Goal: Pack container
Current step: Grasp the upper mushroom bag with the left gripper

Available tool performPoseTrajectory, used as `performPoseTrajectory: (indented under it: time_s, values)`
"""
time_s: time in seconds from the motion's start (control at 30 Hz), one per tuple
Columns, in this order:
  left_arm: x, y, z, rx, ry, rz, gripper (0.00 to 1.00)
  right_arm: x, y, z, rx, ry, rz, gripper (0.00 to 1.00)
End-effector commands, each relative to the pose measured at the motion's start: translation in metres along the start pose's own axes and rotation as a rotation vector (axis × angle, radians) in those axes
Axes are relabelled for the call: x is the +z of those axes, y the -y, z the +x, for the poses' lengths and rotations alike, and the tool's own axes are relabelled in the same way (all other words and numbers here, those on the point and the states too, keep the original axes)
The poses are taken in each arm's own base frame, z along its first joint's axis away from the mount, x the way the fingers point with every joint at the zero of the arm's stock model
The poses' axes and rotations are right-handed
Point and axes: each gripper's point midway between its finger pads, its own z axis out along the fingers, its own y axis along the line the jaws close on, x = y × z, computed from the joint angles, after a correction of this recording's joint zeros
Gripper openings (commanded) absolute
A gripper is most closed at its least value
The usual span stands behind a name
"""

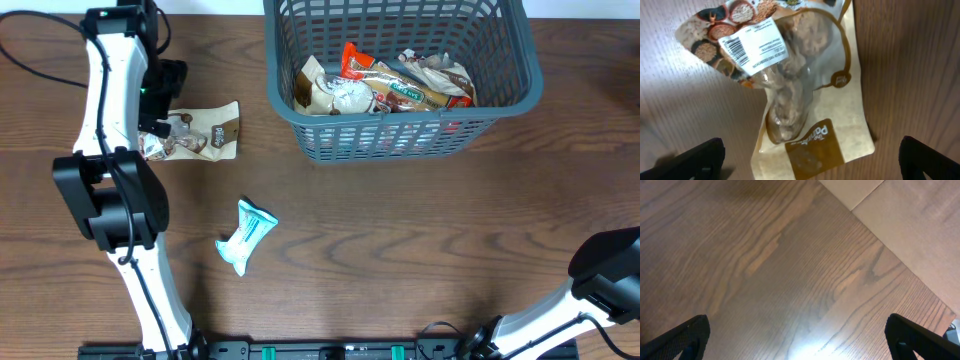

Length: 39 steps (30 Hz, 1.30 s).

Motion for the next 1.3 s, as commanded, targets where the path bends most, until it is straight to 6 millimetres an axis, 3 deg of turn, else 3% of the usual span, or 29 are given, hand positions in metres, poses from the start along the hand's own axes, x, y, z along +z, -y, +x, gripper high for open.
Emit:
performPoseTrajectory:
  time_s: [0.0,0.7,0.9,1.27]
  values:
    - [0.002,-0.003,0.006,-0.023,-0.018,-0.006,0.99,0.005,0.003,0.001,-0.011,-0.012,0.009,0.99]
    - [0.058,-0.036,0.017,-0.086,-0.046,-0.133,0.99,0.005,0.003,0.001,-0.011,-0.012,0.009,0.99]
    - [0.074,-0.029,0.013,-0.018,-0.029,-0.093,0.99,0.005,0.003,0.001,-0.011,-0.011,0.009,0.99]
    - [0.081,-0.027,0.005,-0.013,0.021,-0.078,0.99,0.005,0.003,0.001,-0.011,-0.012,0.009,0.99]
